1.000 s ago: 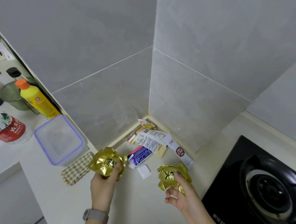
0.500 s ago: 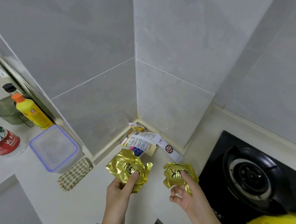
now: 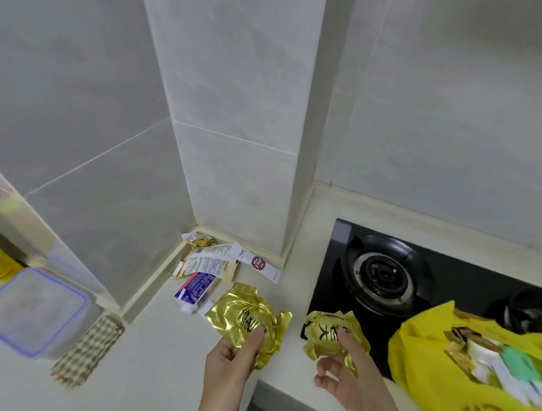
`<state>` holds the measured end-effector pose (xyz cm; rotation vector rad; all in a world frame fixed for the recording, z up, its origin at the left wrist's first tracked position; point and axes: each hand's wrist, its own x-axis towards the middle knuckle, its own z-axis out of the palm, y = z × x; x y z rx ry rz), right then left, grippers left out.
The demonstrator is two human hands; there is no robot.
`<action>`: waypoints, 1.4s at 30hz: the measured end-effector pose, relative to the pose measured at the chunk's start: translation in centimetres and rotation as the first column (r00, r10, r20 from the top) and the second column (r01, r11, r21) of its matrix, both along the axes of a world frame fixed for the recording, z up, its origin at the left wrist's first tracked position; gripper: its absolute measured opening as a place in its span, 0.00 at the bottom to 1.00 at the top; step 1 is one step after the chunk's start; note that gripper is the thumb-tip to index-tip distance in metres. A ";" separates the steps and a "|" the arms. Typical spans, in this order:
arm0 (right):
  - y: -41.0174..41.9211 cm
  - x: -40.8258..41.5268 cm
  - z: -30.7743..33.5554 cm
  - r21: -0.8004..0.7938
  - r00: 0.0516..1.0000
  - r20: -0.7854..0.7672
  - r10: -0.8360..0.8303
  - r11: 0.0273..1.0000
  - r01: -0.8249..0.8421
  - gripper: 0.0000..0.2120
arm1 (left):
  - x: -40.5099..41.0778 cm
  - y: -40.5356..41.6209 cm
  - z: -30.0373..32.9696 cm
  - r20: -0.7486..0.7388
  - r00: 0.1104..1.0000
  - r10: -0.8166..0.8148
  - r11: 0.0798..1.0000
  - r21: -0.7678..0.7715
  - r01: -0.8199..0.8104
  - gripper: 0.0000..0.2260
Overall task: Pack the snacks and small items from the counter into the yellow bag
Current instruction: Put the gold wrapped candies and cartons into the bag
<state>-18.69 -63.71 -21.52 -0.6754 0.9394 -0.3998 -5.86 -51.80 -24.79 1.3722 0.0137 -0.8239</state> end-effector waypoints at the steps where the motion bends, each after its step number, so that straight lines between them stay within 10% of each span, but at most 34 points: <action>1: 0.1 -0.8 -0.1 0.007 0.999 -0.004 -0.032 0.999 0.032 0.17 | -0.6 -0.3 0.0 -0.004 0.999 -0.031 1.000 -0.002 0.031 0.19; 4: 0.5 -3.4 -0.2 0.001 0.992 -0.022 -0.123 0.992 0.123 0.18 | -2.4 -1.5 0.0 0.001 0.993 -0.121 0.992 -0.026 0.121 0.12; 15: -0.5 -12.9 0.4 -0.039 0.939 0.019 -0.342 0.939 0.343 0.40 | -8.9 -6.1 0.3 0.014 0.923 -0.384 0.923 -0.034 0.384 0.40; 27: -6.2 -24.4 0.1 0.019 0.879 0.033 -0.475 0.880 0.475 0.17 | -19.8 -12.0 1.3 -0.033 0.871 -0.490 0.872 -0.012 0.490 0.22; 35: -11.8 -32.0 -0.7 -0.024 0.919 -0.007 -0.395 0.918 0.395 0.49 | -27.8 -17.1 1.3 -0.055 0.881 -0.469 0.882 0.029 0.471 0.13; 42: -15.2 -35.6 -1.9 -0.021 0.927 -0.037 -0.374 0.927 0.374 0.34 | -31.4 -19.1 0.9 -0.093 0.919 -0.383 0.922 0.033 0.387 0.17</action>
